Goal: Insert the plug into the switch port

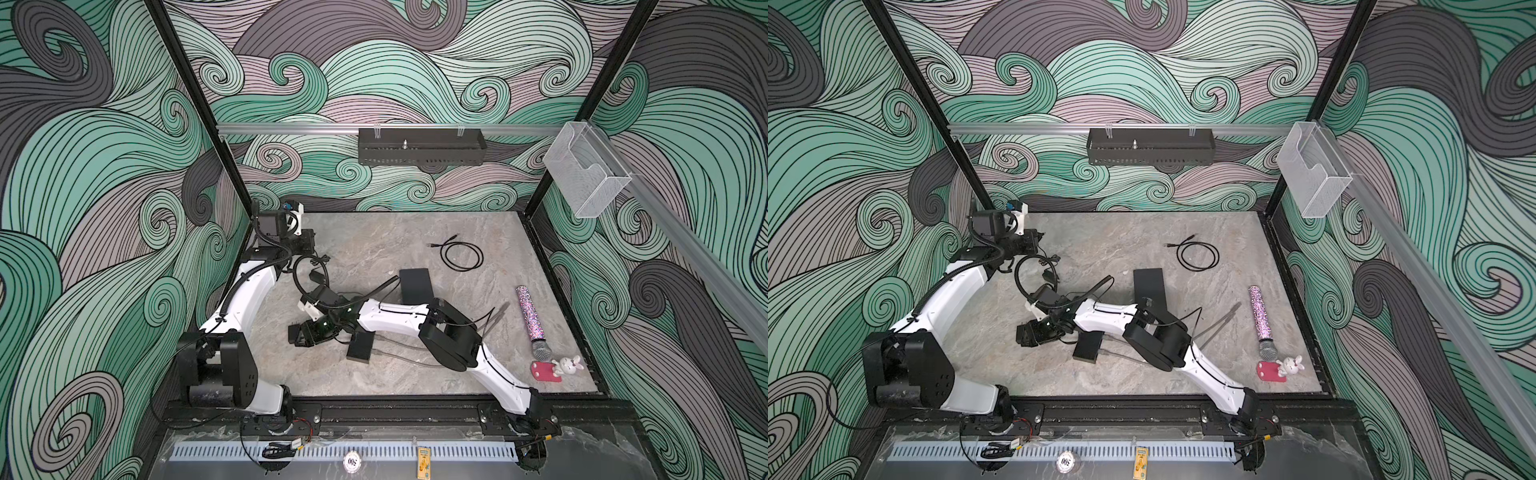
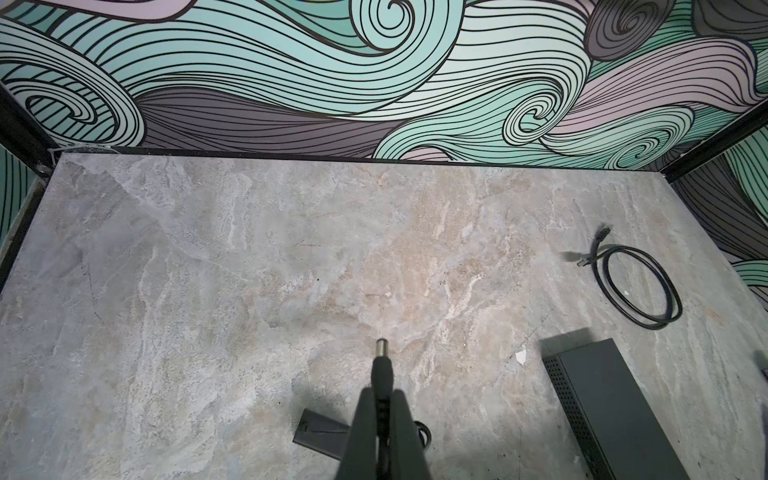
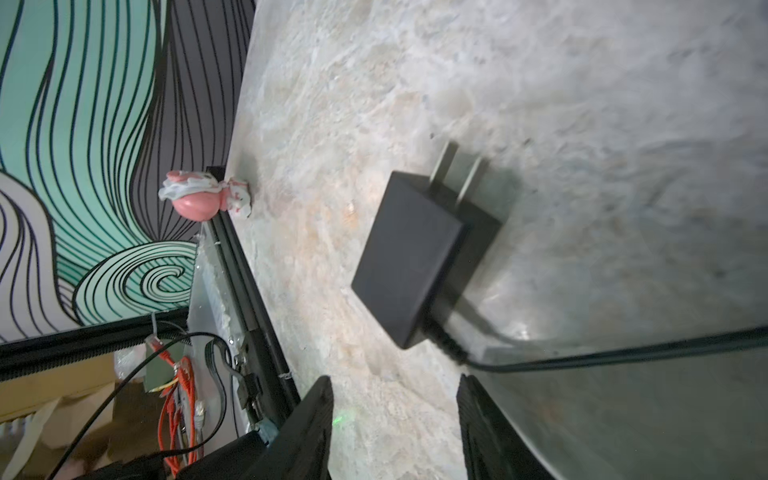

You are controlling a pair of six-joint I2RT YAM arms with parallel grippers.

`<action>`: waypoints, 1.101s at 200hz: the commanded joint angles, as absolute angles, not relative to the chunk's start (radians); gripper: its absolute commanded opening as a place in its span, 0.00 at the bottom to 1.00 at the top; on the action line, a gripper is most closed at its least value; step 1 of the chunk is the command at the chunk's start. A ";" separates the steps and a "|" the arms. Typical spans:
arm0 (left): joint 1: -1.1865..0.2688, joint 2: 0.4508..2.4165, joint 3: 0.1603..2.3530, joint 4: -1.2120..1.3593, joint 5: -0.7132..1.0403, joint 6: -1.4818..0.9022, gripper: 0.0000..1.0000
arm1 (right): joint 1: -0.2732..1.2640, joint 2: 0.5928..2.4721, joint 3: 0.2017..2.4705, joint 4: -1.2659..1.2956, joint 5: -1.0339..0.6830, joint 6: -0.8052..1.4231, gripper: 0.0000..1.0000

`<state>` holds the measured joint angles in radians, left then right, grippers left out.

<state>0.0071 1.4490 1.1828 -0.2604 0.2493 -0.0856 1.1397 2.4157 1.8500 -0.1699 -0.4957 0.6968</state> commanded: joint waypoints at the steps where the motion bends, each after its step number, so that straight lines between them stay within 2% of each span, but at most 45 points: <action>1: 0.021 1.432 1.200 -0.242 0.265 -0.095 0.00 | 1.119 2.311 1.790 -0.137 -0.534 0.692 0.51; 27: 0.021 1.446 1.196 -0.234 0.282 -0.096 0.00 | 1.063 2.132 1.612 -0.130 -0.490 0.642 0.54; 51: 0.021 1.466 1.199 -0.223 0.321 -0.109 0.00 | 0.961 1.915 1.394 -0.132 -0.419 0.618 0.62; 70: 0.021 1.470 1.202 -0.214 0.353 -0.127 0.00 | 0.862 1.767 1.277 -0.224 -0.291 0.573 0.66; 83: 0.020 1.464 1.200 -0.208 0.363 -0.136 0.00 | 0.800 1.708 1.233 -0.285 -0.205 0.549 0.65; 108: 0.020 1.459 1.196 -0.199 0.383 -0.139 0.00 | 0.708 1.735 1.260 -0.407 -0.199 0.475 0.39; 113: 0.020 1.461 1.197 -0.201 0.385 -0.139 0.00 | 0.700 1.751 1.274 -0.427 -0.200 0.463 0.37; 151: 0.020 1.489 1.196 -0.185 0.419 -0.171 0.00 | 0.694 1.838 1.333 -0.477 -0.210 0.440 0.37; 189: 0.015 1.500 1.199 -0.174 0.460 -0.191 0.00 | 0.695 1.843 1.230 -0.397 -0.192 0.490 0.40; 220: -0.012 1.488 1.188 -0.182 0.447 -0.164 0.00 | 0.695 1.862 1.223 -0.427 -0.165 0.463 0.42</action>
<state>0.0097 1.5032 1.1812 -0.1944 0.4309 -0.1719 0.6937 1.8591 1.2289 -0.4152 -0.2073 0.4793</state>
